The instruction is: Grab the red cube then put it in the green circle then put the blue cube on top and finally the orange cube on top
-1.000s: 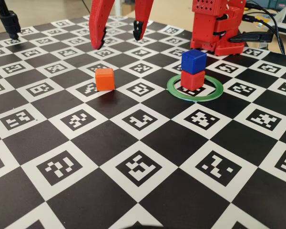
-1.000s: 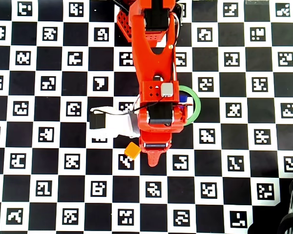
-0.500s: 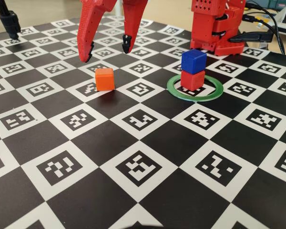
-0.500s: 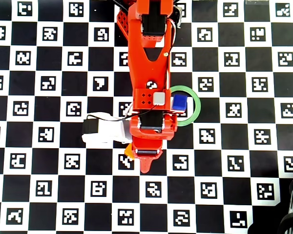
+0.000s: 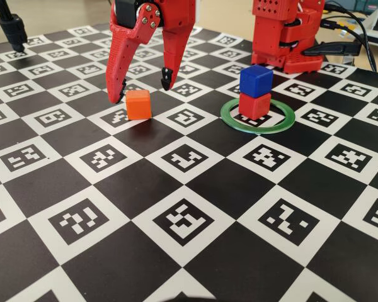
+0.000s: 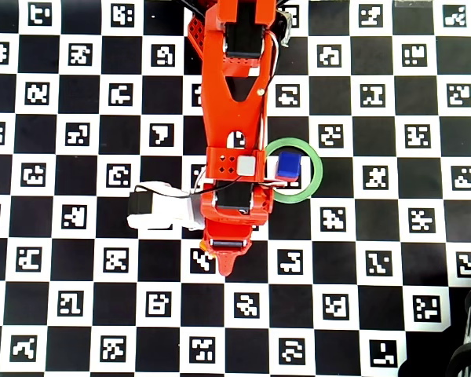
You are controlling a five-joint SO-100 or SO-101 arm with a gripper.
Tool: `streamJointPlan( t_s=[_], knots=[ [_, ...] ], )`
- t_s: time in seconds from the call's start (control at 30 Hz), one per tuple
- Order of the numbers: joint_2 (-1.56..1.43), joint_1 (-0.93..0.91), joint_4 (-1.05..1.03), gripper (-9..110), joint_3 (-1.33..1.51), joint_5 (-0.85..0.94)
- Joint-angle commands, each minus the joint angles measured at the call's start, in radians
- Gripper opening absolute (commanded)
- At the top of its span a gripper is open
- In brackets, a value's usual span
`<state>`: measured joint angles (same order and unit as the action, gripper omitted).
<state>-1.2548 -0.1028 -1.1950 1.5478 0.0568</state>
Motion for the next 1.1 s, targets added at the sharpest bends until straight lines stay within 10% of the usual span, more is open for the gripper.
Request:
streamJointPlan(
  t_s=[0.0, 1.07],
  knots=[
    [-0.015, -0.018, 0.021, 42, -0.011, 0.011],
    [0.011, -0.018, 0.104, 42, 0.025, -0.078]
  ],
)
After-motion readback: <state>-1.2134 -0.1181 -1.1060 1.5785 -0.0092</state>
